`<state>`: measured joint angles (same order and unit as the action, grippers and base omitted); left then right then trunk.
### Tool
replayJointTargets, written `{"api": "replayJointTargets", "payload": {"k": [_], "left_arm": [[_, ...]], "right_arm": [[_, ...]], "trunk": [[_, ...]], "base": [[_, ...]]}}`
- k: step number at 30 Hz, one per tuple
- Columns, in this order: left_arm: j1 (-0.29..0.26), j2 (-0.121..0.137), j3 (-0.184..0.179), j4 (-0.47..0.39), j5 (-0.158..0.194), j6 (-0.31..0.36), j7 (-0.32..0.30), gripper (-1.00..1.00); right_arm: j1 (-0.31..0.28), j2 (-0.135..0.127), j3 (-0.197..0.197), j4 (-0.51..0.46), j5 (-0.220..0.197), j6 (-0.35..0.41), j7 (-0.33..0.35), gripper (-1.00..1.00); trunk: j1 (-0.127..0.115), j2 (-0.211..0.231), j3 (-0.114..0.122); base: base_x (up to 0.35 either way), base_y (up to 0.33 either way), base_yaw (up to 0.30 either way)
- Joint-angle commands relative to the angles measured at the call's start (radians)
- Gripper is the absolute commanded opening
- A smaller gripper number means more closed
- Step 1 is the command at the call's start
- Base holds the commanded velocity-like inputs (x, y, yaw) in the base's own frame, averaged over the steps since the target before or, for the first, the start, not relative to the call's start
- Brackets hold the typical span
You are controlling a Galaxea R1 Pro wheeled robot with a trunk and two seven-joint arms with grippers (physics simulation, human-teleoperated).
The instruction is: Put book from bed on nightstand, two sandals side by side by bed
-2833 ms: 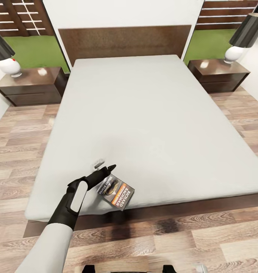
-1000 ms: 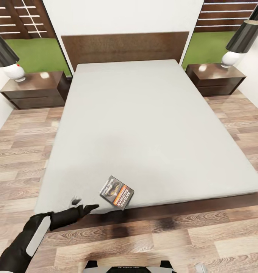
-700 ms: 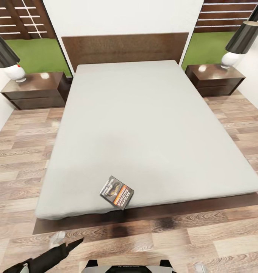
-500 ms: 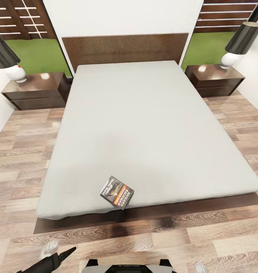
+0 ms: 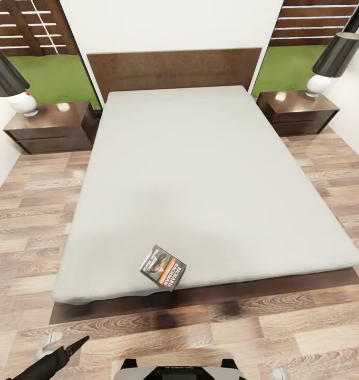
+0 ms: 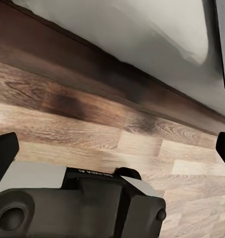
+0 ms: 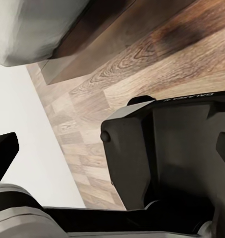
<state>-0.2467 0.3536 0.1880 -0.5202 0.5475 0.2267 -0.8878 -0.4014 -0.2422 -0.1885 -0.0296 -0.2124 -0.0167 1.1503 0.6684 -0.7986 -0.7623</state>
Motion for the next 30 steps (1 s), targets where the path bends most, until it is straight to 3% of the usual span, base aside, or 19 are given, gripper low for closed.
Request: {"api": "replayJointTargets", "payload": {"k": [1, 7, 15, 20, 23, 25, 27, 28, 29, 30], "left_arm": [[0.0, -0.006, 0.002, 0.0, 0.007, 0.004, 0.013, 1.0], [0.0, -0.035, 0.002, 0.0, 0.006, -0.066, 0.052, 1.0], [0.0, -0.041, 0.002, 0.0, 0.006, -0.075, 0.055, 1.0], [0.0, -0.043, 0.0, 0.0, 0.007, -0.075, 0.055, 1.0], [0.0, -0.051, 0.0, 0.001, 0.007, -0.074, 0.055, 1.0], [0.0, -0.054, 0.001, 0.0, 0.007, -0.073, 0.054, 1.0], [0.0, -0.054, 0.001, 0.0, 0.007, -0.073, 0.053, 1.0], [0.0, -0.054, 0.001, 0.0, 0.008, -0.073, 0.053, 1.0], [0.0, -0.054, 0.001, 0.0, 0.008, -0.073, 0.053, 1.0], [0.0, -0.054, 0.001, 0.0, 0.008, -0.073, 0.053, 1.0]], "right_arm": [[0.0, 0.0, -0.001, 0.001, -0.001, -0.002, 0.004, 1.0], [0.0, -0.002, -0.002, 0.001, -0.001, -0.002, 0.003, 1.0], [0.0, -0.002, -0.004, -0.002, -0.001, -0.002, -0.002, 1.0], [-0.003, -0.002, -0.005, -0.02, -0.002, 0.044, 0.003, 1.0], [-0.005, -0.002, -0.005, -0.101, -0.001, 0.132, -0.002, 1.0], [-0.006, 0.006, -0.005, -0.244, -0.003, 0.201, -0.058, 1.0], [-0.006, 0.028, -0.004, -0.3, -0.004, 0.216, -0.121, 1.0], [-0.007, 0.061, -0.004, -0.326, -0.004, 0.222, -0.182, 1.0], [-0.007, 0.125, -0.003, -0.358, -0.004, 0.226, -0.284, 1.0], [-0.008, 0.164, -0.003, -0.381, -0.004, 0.227, -0.348, 1.0]], "trunk": [[-0.004, 0.007, 0.003], [-0.015, 0.028, 0.012], [-0.015, 0.028, 0.012], [-0.015, 0.028, 0.012], [-0.015, 0.028, 0.012], [-0.015, 0.028, 0.012], [-0.015, 0.028, 0.012], [-0.015, 0.028, 0.012], [-0.015, 0.028, 0.012], [-0.015, 0.028, 0.012]], "base": [[0.0, 0.0, 0.0], [0.0, 0.0, 0.0], [0.0, 0.0, 0.0], [0.0, 0.0, 0.0], [0.0, 0.0, 0.0], [0.0, 0.0, 0.0], [0.0, 0.0, 0.0], [0.0, 0.0, 0.0], [0.0, 0.0, 0.0], [0.0, 0.0, 0.0]]}}
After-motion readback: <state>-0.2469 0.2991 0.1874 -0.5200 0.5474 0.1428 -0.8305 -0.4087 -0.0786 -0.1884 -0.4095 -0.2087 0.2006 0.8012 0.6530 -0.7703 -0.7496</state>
